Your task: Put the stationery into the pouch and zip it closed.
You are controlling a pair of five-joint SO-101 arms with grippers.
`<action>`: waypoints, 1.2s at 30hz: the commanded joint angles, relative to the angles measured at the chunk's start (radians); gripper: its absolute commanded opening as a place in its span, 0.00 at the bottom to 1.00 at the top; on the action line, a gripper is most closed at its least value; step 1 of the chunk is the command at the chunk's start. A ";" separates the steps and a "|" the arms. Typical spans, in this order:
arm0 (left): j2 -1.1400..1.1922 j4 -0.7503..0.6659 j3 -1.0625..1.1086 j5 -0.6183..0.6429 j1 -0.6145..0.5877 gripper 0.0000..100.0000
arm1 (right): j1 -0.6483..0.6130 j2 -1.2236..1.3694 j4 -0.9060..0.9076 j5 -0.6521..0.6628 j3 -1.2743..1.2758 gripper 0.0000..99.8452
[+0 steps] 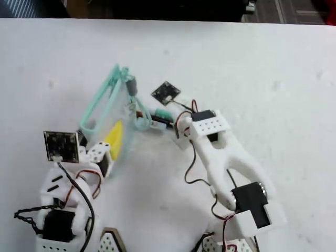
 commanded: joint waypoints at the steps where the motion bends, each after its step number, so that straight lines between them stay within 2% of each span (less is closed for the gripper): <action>1: 0.007 -0.026 -0.011 -0.006 -0.004 0.24 | -0.010 -0.001 -0.047 0.011 -0.037 0.17; 8: 0.007 -0.023 -0.011 -0.008 0.016 0.24 | -0.010 0.114 -0.159 0.012 -0.046 0.17; 12: 0.007 -0.023 -0.011 -0.006 0.016 0.24 | -0.002 0.173 -0.124 0.012 -0.121 0.17; 14: 0.007 -0.023 -0.011 -0.006 0.016 0.24 | -0.001 0.200 -0.113 0.012 -0.150 0.13; 17: 0.007 -0.023 -0.011 -0.006 0.016 0.24 | -0.001 0.228 -0.091 0.012 -0.178 0.01; 20: 0.007 -0.023 -0.011 -0.006 0.016 0.24 | 0.001 0.237 -0.054 0.012 -0.196 0.03; 22: 0.007 -0.023 -0.011 -0.006 0.016 0.24 | 0.031 0.236 -0.041 0.012 -0.196 0.01; 25: 0.007 -0.023 -0.011 -0.006 0.016 0.24 | 0.143 0.236 -0.042 0.020 -0.210 0.02; 31: 0.007 -0.023 -0.011 -0.006 0.016 0.24 | 0.358 0.243 -0.018 0.293 -0.235 0.02; 36: 0.007 -0.023 -0.011 -0.006 0.016 0.24 | 0.499 0.236 0.162 0.575 -0.227 0.02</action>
